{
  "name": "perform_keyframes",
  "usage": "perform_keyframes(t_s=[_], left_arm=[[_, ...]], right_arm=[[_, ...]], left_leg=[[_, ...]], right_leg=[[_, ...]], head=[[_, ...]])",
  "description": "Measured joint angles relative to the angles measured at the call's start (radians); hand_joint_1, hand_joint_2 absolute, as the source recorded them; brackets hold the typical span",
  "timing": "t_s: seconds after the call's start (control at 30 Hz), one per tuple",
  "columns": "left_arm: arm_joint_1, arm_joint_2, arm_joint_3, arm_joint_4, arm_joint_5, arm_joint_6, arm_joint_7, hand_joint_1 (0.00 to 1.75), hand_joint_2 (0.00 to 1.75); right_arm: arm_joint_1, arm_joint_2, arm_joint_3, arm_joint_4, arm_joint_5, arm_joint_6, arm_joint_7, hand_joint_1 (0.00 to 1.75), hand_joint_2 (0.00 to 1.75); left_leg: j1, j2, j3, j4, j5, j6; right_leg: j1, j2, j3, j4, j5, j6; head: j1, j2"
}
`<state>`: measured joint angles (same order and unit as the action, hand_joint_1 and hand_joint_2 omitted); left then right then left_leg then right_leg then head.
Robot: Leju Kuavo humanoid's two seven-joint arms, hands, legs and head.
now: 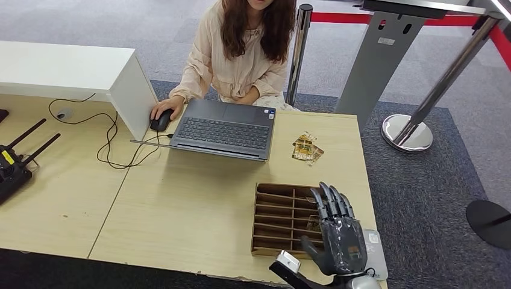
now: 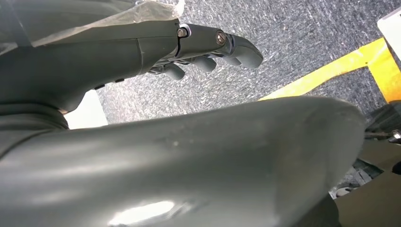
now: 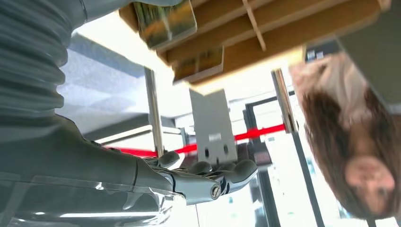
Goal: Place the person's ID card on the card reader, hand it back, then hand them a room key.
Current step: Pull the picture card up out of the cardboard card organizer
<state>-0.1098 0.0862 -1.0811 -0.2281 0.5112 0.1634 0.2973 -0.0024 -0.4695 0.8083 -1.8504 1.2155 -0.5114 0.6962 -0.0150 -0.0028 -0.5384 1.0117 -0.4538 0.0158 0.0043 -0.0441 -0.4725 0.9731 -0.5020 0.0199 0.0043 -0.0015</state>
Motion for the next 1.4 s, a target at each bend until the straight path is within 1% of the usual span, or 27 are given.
perform_keyframes(t_s=[0.1,0.27,0.43,0.57,0.67,0.83,1.03,1.27,1.4], left_arm=[[0.0,0.0,0.0,0.0,0.004,0.003,0.002,0.0,0.0],[0.0,0.0,0.0,0.0,0.005,0.004,0.002,0.0,0.0],[0.0,0.0,0.0,0.0,0.003,0.004,0.002,0.0,0.0],[0.0,0.0,0.0,0.0,-0.006,0.003,0.002,0.0,0.0],[0.0,0.0,0.0,0.0,-0.01,0.002,0.002,0.0,0.0],[-0.001,0.0,-0.001,0.0,-0.023,-0.004,0.001,0.0,0.0],[-0.003,0.0,-0.009,0.0,-0.04,-0.01,-0.002,0.0,0.0],[-0.005,0.0,-0.023,0.0,-0.051,-0.015,-0.006,0.0,0.0],[-0.005,0.0,-0.025,0.0,-0.053,-0.016,-0.008,0.0,0.0]], right_arm=[[0.015,-0.004,-0.029,-0.048,0.043,0.024,0.0,0.0,1.75],[0.039,-0.019,-0.077,-0.127,0.09,0.122,0.0,0.0,1.75],[0.043,-0.028,-0.093,-0.149,0.101,0.161,0.0,0.0,1.75],[0.05,-0.066,-0.134,-0.221,0.115,0.293,0.002,0.0,1.75],[0.047,-0.081,-0.142,-0.243,0.11,0.337,0.002,0.0,1.75],[0.019,-0.096,-0.137,-0.254,0.09,0.37,0.002,0.02,1.75],[-0.032,-0.103,-0.121,-0.246,0.066,0.388,-0.006,0.12,1.75],[-0.092,-0.097,-0.104,-0.21,0.035,0.422,-0.04,0.22,1.75],[-0.106,-0.085,-0.092,-0.185,0.024,0.424,-0.054,0.22,1.75]], left_leg=[[0.0,0.0,0.0,0.0,0.0,0.0],[0.0,0.0,0.0,0.0,0.0,0.0],[0.0,0.0,0.0,0.0,0.0,0.0],[0.0,0.0,0.0,0.0,0.0,0.0],[0.0,0.0,0.0,0.0,0.001,0.001],[0.0,0.0,0.0,0.0,0.001,0.001],[0.0,0.0,0.0,0.0,0.001,0.0],[0.0,0.0,0.0,0.0,0.001,0.0],[0.0,0.0,-0.001,0.0,0.001,0.0]], right_leg=[[0.0,0.0,0.0,0.0,0.0,0.0],[0.0,0.0,0.0,0.0,0.0,0.0],[0.0,0.0,0.0,0.0,0.001,0.0],[0.0,0.0,0.0,0.0,0.001,0.001],[0.0,0.0,0.0,0.0,0.001,0.001],[0.0,0.0,0.0,0.0,0.001,0.0],[0.0,0.0,0.0,0.0,0.001,0.0],[0.0,0.0,0.0,0.0,0.001,0.0],[0.0,0.0,0.0,0.0,0.001,0.0]], head=[[0.0,0.0],[0.0,0.0],[0.0,0.0],[0.0,0.0],[0.0,0.0],[0.0,0.0],[0.0,0.0],[0.0,0.0],[0.0,0.0]])
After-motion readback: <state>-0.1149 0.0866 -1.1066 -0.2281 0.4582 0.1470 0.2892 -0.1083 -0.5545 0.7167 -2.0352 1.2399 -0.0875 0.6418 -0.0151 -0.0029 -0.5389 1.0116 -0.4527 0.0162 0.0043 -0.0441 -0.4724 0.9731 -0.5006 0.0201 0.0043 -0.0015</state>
